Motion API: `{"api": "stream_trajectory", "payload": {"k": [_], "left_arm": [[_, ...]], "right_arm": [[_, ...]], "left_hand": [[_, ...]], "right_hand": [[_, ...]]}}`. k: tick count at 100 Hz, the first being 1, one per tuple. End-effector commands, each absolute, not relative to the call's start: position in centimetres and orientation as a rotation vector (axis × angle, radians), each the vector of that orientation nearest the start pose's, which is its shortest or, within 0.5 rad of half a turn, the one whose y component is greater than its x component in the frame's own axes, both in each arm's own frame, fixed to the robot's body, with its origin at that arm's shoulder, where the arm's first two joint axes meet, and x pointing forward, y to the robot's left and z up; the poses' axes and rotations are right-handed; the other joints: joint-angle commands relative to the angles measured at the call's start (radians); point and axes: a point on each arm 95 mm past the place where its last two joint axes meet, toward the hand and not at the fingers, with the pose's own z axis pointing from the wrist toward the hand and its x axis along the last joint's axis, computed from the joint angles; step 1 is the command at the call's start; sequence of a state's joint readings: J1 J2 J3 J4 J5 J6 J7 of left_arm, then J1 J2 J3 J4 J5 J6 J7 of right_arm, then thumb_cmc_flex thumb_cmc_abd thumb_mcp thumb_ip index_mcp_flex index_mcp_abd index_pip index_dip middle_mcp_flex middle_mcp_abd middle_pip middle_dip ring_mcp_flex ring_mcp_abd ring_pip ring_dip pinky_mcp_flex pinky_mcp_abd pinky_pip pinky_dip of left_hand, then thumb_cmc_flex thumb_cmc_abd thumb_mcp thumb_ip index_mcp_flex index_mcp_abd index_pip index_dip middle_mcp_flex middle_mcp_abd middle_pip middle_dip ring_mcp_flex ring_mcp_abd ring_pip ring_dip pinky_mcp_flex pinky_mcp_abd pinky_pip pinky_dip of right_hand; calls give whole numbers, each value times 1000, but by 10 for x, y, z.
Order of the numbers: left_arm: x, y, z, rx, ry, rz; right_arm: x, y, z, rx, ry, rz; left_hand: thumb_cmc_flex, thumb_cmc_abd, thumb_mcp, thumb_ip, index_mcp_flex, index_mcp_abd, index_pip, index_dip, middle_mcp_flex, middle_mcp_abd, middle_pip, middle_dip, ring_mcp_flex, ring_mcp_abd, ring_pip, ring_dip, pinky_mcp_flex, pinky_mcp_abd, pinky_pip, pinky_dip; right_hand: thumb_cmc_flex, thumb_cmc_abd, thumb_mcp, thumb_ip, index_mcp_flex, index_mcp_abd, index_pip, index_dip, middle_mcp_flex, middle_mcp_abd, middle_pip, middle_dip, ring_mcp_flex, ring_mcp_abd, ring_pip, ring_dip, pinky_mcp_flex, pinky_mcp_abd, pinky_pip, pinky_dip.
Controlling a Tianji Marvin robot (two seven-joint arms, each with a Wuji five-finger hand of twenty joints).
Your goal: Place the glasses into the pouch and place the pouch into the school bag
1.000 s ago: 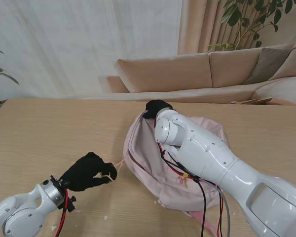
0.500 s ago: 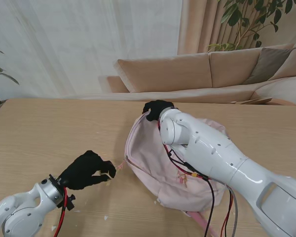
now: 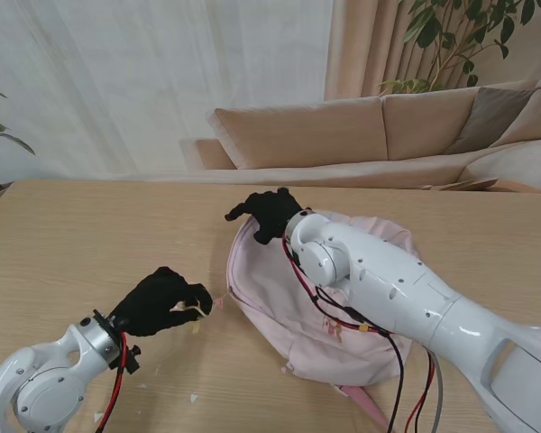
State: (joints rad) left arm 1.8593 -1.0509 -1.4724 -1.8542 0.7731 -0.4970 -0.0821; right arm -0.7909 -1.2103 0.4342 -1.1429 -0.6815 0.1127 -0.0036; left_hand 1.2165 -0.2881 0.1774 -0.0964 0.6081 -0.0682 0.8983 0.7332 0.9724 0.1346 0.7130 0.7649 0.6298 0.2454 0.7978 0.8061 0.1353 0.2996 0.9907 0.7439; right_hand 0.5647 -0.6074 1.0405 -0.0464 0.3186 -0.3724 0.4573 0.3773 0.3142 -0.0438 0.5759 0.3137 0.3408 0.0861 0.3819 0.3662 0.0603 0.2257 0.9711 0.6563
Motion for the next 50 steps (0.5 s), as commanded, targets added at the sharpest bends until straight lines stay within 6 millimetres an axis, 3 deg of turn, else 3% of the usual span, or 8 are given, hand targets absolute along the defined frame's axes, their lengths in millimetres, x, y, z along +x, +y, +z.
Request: {"api": "stream_trajectory", "payload": {"k": [1, 19, 38, 50], "left_arm": [[322, 15, -288, -1121, 1668, -1928], [322, 15, -287, -1122, 1665, -1930], [322, 15, -287, -1115, 1667, -1933], [321, 15, -286, -1111, 1670, -1936]], "right_arm": [[515, 157, -295, 973, 1868, 1454], [513, 167, -303, 828, 1948, 1419], [512, 174, -307, 737, 1926, 1400], [512, 178, -305, 741, 1919, 1434]], "left_hand": [[41, 73, 36, 27, 53, -60, 65, 32, 16, 3, -6, 11, -12, 3, -2, -6, -11, 8, 9, 13], [42, 73, 36, 28, 53, -60, 65, 31, 16, 4, -6, 11, -11, 5, -2, -5, -11, 9, 9, 13], [41, 73, 36, 28, 53, -60, 65, 31, 16, 4, -6, 11, -11, 4, -1, -5, -10, 8, 10, 14], [42, 72, 36, 28, 52, -57, 64, 31, 16, 7, -6, 11, -9, 6, 0, -5, -8, 8, 11, 14]], "right_hand": [[-7, -22, 33, -3, 25, -42, 26, 12, -49, -13, 9, -3, -31, -37, -2, -9, -18, -14, -26, -5], [25, -19, 56, -9, 68, -73, 47, 26, -72, -17, 19, 0, -46, -47, 5, -9, -22, -20, -32, -4], [-64, 9, 11, -19, -9, -38, -19, 1, -129, -7, 26, -2, -93, -51, 11, -11, -29, -33, -32, -1], [-84, 8, -15, -12, -25, -36, -50, -7, -130, -9, -19, -30, -120, -52, 6, -18, -45, -38, -40, -3]]}}
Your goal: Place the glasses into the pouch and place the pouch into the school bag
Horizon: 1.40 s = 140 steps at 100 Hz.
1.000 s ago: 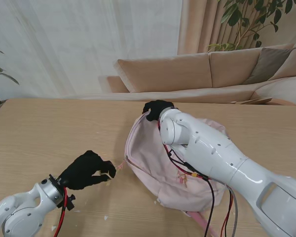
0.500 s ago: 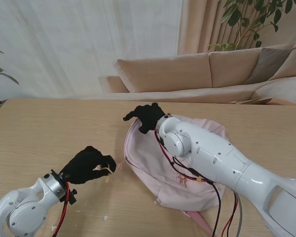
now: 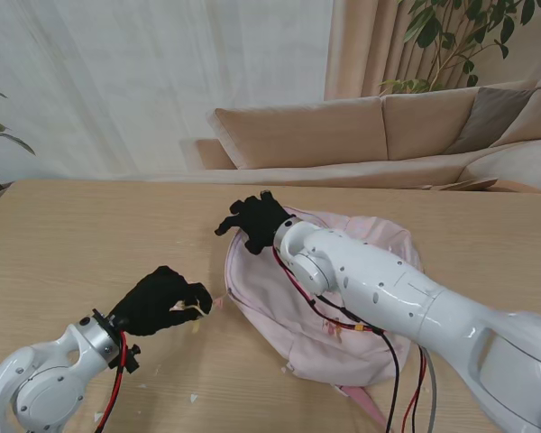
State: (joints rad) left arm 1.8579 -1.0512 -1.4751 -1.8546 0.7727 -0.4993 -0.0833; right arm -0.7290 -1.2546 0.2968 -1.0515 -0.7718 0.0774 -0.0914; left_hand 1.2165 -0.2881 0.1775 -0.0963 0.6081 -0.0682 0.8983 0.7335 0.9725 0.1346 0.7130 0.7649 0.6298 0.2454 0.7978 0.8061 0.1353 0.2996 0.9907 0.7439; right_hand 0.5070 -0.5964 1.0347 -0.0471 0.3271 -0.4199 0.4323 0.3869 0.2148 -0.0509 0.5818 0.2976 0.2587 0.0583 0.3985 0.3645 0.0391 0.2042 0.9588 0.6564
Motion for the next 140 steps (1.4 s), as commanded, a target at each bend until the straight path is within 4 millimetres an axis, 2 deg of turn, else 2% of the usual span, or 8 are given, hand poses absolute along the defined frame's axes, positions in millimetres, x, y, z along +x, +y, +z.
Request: {"api": "stream_trajectory", "payload": {"k": [1, 40, 50, 59, 72, 85, 105, 140], "left_arm": [[321, 15, -286, -1110, 1671, -1936], [322, 15, -284, -1103, 1665, -1949], [322, 15, -284, -1100, 1667, -1949], [321, 15, -285, -1104, 1667, -1948], [320, 15, -285, -1105, 1669, -1945], [319, 16, -285, -1101, 1672, -1943], [316, 18, -287, -1105, 1675, -1939], [307, 11, -294, -1124, 1711, -1963]], "right_arm": [[512, 179, -305, 738, 1919, 1436], [512, 190, -317, 623, 2055, 1352], [514, 189, -318, 629, 2064, 1346], [515, 188, -316, 642, 2051, 1360], [519, 185, -310, 691, 2024, 1383], [523, 183, -305, 814, 1963, 1428], [534, 175, -298, 1061, 1778, 1475], [551, 157, -282, 1343, 1572, 1361]], "left_hand": [[42, 72, 36, 28, 53, -58, 65, 31, 17, 6, -5, 11, -9, 5, 0, -5, -8, 8, 11, 14], [41, 73, 36, 28, 54, -60, 66, 32, 16, 6, -5, 11, -11, 5, 0, -4, -10, 9, 11, 14], [41, 73, 36, 27, 53, -61, 65, 32, 17, 3, -5, 11, -11, 4, 0, -4, -9, 8, 11, 14], [41, 73, 36, 28, 54, -60, 66, 32, 17, 5, -4, 11, -12, 5, 0, -4, -10, 9, 11, 14], [42, 72, 36, 27, 53, -59, 66, 32, 16, 6, -3, 11, -11, 6, 1, -4, -9, 8, 11, 14], [40, 73, 36, 27, 52, -60, 65, 32, 17, 3, -4, 11, -10, 3, 1, -4, -9, 8, 11, 14], [41, 72, 37, 27, 53, -59, 65, 32, 16, 6, -3, 12, -12, 6, 0, -4, -11, 9, 10, 14], [41, 72, 37, 27, 54, -58, 66, 32, 16, 5, -4, 12, -12, 5, 1, -4, -12, 8, 10, 14]], "right_hand": [[-26, -3, -9, -11, -31, 10, -24, -16, -30, -2, -26, -14, -38, -24, -11, -16, -25, -16, -29, -3], [87, 89, 23, -8, 276, -51, 188, 78, -12, -28, 23, 6, -42, -42, -12, -27, -31, -22, -40, -4], [91, 63, -97, -124, 350, -115, 431, 29, 64, -50, 21, 10, -16, -39, -5, -27, -23, -22, -39, -4], [61, 119, -165, -118, 408, -109, 491, 154, 154, -82, -3, 10, 25, -34, 1, -26, -9, -16, -31, -6], [83, 235, -187, -76, 317, -58, 476, 373, 357, -105, -27, 27, 152, -30, 20, -19, 35, 3, -2, -18], [120, 270, -191, -60, 271, 9, 512, 447, 677, -61, 96, 178, 402, -31, 125, 41, 130, 25, 77, -13], [191, 240, -167, -96, 280, 189, 617, 359, 751, 57, 377, 314, 525, -9, 360, 171, 248, 28, 233, 24], [214, 211, -148, -104, 312, 286, 639, 313, 794, 122, 438, 338, 556, 25, 451, 198, 267, 57, 301, 50]]}}
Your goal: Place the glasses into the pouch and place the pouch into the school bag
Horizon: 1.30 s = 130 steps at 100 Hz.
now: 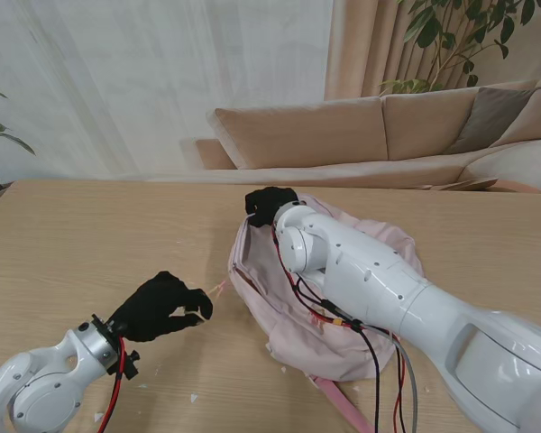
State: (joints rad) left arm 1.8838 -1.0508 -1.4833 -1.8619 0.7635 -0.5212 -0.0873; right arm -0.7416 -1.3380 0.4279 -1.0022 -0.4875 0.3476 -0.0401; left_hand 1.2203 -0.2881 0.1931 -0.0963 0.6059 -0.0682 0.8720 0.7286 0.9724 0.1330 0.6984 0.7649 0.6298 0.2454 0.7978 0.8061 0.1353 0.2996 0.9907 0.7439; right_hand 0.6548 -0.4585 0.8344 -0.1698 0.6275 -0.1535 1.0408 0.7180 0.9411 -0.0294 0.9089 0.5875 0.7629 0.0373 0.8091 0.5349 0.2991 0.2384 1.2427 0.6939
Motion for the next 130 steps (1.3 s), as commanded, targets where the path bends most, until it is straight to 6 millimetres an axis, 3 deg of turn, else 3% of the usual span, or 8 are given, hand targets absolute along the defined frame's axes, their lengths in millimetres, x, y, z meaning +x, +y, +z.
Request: {"api": "stream_trajectory", "payload": {"k": [1, 31, 80, 102, 130], "left_arm": [[307, 11, -294, -1125, 1712, -1965], [292, 3, -297, -1111, 1793, -1987], [286, 6, -295, -1115, 1865, -1971], [283, 10, -292, -1111, 1914, -1965], [278, 13, -289, -1065, 2014, -1912]], "right_arm": [[551, 157, -282, 1348, 1567, 1357], [560, 147, -276, 1455, 1464, 1265], [569, 131, -273, 1548, 1382, 1155], [570, 125, -274, 1559, 1373, 1131], [572, 118, -272, 1566, 1354, 1116]], "left_hand": [[38, 72, 21, 27, 56, -58, 92, 36, 16, 7, 11, 12, -12, 6, 0, -4, -11, 9, 10, 14], [37, 72, 22, 27, 57, -60, 92, 37, 20, 8, 14, 12, -6, 3, 4, -3, -8, 10, 12, 15], [40, 75, 29, 30, 62, -56, 96, 44, 26, 16, 36, 27, 5, 1, 18, 5, -8, 10, 11, 14], [28, 78, 76, 23, 81, -51, 121, 160, 34, 18, 107, 74, 22, 3, 66, 44, 8, 12, 17, 9], [21, 81, 87, 18, 82, -52, 119, 202, 34, 9, 110, 84, 24, -4, 67, 48, 13, 8, 21, 9]], "right_hand": [[66, 71, 53, 18, 13, 21, 30, -18, 68, 102, 111, 48, 52, 47, 42, 28, 7, 24, 19, 14], [69, 68, 57, 14, 17, 43, 35, -23, 78, 111, 120, 57, 63, 59, 64, 33, 17, 35, 49, 29], [73, 69, 57, 11, 15, 67, 40, -24, 84, 114, 120, 66, 74, 74, 76, 33, 32, 45, 79, 43], [77, 72, 52, 10, 13, 70, 42, -23, 83, 114, 118, 67, 74, 75, 76, 33, 33, 46, 82, 45], [79, 74, 48, 10, 12, 73, 43, -22, 83, 114, 118, 69, 74, 76, 76, 32, 35, 47, 85, 47]]}}
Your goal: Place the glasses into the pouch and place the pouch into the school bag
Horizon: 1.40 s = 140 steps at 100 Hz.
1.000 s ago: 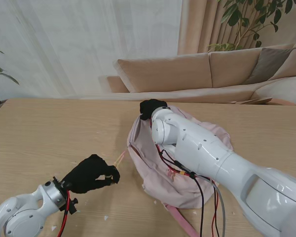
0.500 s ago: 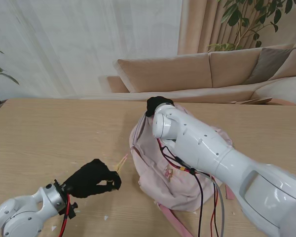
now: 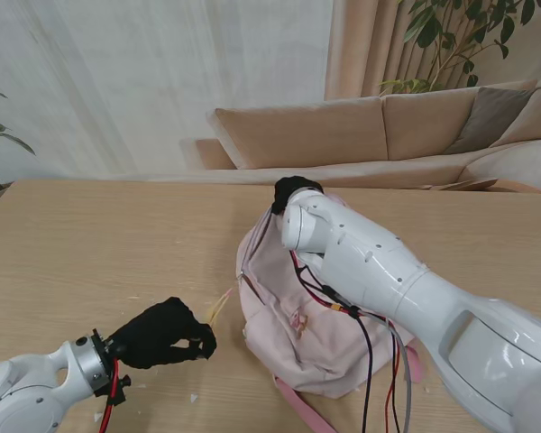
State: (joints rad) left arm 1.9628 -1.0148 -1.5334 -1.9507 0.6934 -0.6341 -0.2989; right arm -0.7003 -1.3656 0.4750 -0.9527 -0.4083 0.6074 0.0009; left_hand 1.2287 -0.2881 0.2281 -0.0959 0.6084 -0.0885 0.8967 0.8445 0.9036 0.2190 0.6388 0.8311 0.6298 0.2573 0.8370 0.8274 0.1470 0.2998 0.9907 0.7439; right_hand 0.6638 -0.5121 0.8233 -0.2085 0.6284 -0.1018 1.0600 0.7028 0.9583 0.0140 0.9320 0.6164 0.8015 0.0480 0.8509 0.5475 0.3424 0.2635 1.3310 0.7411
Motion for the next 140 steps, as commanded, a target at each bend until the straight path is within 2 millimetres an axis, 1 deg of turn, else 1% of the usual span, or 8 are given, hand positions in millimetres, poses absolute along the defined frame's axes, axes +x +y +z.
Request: {"api": "stream_trajectory", "payload": {"k": [1, 61, 74, 82, 87, 94, 117, 140], "left_arm": [[278, 13, -289, -1064, 2017, -1910], [263, 18, -283, -1024, 2126, -1909], [269, 18, -284, -1031, 2063, -1916], [275, 18, -285, -1044, 2015, -1926], [278, 18, -285, -1054, 1989, -1934], [283, 19, -285, -1058, 1959, -1939], [292, 18, -284, -1063, 1898, -1945], [295, 17, -282, -1061, 1884, -1951]], "right_arm": [[572, 118, -272, 1566, 1354, 1115], [573, 111, -275, 1561, 1352, 1079], [570, 111, -276, 1537, 1370, 1106], [565, 112, -276, 1501, 1409, 1130], [561, 113, -275, 1478, 1437, 1149], [555, 114, -273, 1435, 1480, 1176], [536, 124, -265, 1257, 1611, 1280], [525, 143, -269, 1103, 1788, 1346]], "left_hand": [[13, 81, 53, 17, 79, -32, 94, 87, 104, -77, 170, 18, 24, -17, 29, 27, 2, 8, 22, 9], [9, 89, 56, 15, 75, -38, 89, 128, 100, -86, 182, 13, 27, -23, 37, 37, 7, 6, 28, 13], [10, 88, 54, 15, 74, -39, 90, 133, 98, -84, 184, 14, 27, -21, 39, 39, 8, 5, 28, 13], [10, 88, 54, 15, 75, -40, 90, 134, 97, -83, 187, 16, 26, -20, 41, 42, 8, 5, 30, 14], [10, 87, 54, 15, 75, -39, 90, 135, 97, -81, 189, 17, 25, -19, 42, 43, 8, 6, 32, 15], [10, 88, 54, 16, 76, -38, 90, 135, 96, -82, 189, 17, 24, -18, 42, 45, 7, 6, 32, 15], [10, 87, 55, 16, 77, -39, 93, 141, 96, -82, 194, 21, 26, -17, 43, 49, 9, 10, 36, 17], [9, 88, 58, 15, 77, -42, 95, 144, 97, -82, 195, 22, 27, -17, 43, 52, 10, 10, 39, 17]], "right_hand": [[70, 127, 59, 49, 11, 20, 24, -7, 65, 71, 95, 41, 35, 65, 34, 19, -8, 22, -3, 0], [69, 125, 54, 49, 9, 19, 24, -9, 63, 70, 92, 42, 35, 64, 34, 19, -5, 22, 2, 3], [57, 92, 74, 53, -18, -32, -12, -81, 32, 46, 5, -26, 5, 65, -19, -3, -12, 14, -4, 2], [25, 38, 114, 58, -91, -97, -116, -215, -54, 26, -106, -83, -52, 66, -91, -27, -43, 7, -32, -4], [-21, 42, 155, 91, -96, -137, -288, -308, -147, 29, -189, -125, -106, 74, -161, -52, -75, 4, -65, -9], [-66, 33, 191, 161, -121, -180, -463, -267, -287, 18, -263, -190, -184, 80, -251, -81, -120, -5, -112, -8], [-20, -82, 289, 175, -330, -239, -587, -363, -650, -39, -396, -313, -461, 24, -462, -178, -264, -51, -309, -50], [-118, -103, 230, 161, -361, -231, -615, -382, -709, -50, -402, -328, -533, -2, -500, -203, -317, -62, -386, -69]]}}
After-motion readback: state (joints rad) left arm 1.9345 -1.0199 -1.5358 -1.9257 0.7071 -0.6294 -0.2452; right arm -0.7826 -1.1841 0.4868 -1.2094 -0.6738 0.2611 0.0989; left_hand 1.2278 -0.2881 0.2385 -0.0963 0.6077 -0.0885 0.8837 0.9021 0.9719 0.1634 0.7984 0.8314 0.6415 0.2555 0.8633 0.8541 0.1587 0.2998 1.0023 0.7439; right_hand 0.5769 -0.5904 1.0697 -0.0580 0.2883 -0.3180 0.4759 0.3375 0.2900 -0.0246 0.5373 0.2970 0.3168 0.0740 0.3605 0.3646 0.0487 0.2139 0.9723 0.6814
